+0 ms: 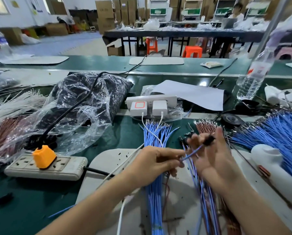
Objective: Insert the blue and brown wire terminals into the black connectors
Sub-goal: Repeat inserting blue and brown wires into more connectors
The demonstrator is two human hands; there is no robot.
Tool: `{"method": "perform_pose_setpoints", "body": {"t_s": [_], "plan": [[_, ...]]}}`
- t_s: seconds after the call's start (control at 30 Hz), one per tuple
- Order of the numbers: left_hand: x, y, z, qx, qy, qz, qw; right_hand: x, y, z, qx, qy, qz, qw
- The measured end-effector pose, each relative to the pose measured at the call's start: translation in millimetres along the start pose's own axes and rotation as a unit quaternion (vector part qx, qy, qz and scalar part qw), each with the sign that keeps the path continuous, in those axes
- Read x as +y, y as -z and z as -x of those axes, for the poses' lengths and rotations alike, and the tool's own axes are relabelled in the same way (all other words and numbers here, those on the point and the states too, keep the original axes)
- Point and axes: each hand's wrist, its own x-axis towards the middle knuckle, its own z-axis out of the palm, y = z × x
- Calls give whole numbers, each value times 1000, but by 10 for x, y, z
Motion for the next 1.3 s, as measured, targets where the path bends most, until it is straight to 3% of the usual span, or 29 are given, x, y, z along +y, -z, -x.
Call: {"method": "perform_pose_setpoints", "body": {"t_s": [0.1, 0.2, 0.47, 0.57, 0.7, 0.8, 0.87, 0.93, 0.97, 1.03, 1.13, 1.23, 1.3], "plan": [[184, -78, 80, -61, 73, 36, 995, -209, -40, 33, 21, 21, -78, 996], [386, -116, 173, -136, 130, 66, 980, -463, -105, 80, 20, 34, -67, 997], [953, -128, 648, -234, 139, 22, 962, -790, -235, 51, 83, 83, -7, 993], [1154, -179, 772, -266, 128, -66, 953, -826, -260, -44, 122, 101, 9, 987], [1339, -129, 984, -335, 22, -230, 914, -765, -182, -188, 164, 87, 38, 982], [1336, -97, 891, -361, 33, -279, 889, -592, -121, -243, 170, 54, 93, 980], [1110, -121, 661, -303, 49, -327, 894, -471, -72, -285, 185, 47, 128, 973], [781, -116, 329, -149, 69, -400, 902, -366, -57, -337, 188, 67, 189, 962], [641, -110, 177, -72, 78, -448, 888, -318, -65, -365, 183, 87, 258, 945], [410, -110, -80, 17, 110, -518, 848, -224, -86, -385, 167, 150, 453, 863], [242, -122, -302, 44, 150, -557, 816, -66, -26, -367, 142, 237, 590, 759], [197, -120, -368, 68, 162, -563, 807, 24, 103, -315, 141, 283, 617, 721], [165, -77, -385, 99, 171, -530, 824, 40, 143, -297, 139, 314, 624, 702]]}}
